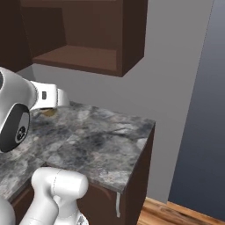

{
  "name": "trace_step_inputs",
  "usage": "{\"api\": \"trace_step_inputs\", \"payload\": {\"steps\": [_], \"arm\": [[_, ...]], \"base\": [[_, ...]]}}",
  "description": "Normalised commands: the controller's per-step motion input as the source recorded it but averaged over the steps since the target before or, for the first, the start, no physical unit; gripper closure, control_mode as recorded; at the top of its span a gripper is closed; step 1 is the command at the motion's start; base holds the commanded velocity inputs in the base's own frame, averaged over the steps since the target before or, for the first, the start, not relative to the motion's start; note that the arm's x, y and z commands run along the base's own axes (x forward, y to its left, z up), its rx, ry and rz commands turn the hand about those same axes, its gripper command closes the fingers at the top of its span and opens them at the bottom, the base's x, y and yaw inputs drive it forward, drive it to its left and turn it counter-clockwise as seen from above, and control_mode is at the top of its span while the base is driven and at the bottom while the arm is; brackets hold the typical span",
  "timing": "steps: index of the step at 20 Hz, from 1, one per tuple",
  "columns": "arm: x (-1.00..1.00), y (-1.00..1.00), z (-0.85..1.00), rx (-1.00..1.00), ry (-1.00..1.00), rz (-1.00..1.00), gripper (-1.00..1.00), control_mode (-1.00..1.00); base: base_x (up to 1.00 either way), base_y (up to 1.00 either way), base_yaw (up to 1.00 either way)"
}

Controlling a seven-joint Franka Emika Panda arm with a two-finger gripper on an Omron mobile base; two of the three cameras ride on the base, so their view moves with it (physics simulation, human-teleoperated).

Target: Sort all alcoholic drinks to one cabinet, and non-alcoholic drinks to the other.

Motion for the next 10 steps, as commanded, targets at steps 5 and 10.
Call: {"api": "trace_step_inputs", "payload": {"steps": [5, 10], "arm": [[0.23, 0.23, 0.33, 0.00, -0.01, -0.04, 1.00, -1.00], [0.19, 0.17, 0.39, 0.00, -0.03, -0.05, 1.00, -1.00]], "base": [[0.00, 0.00, 0.00], [0.00, 0.00, 0.00]]}}
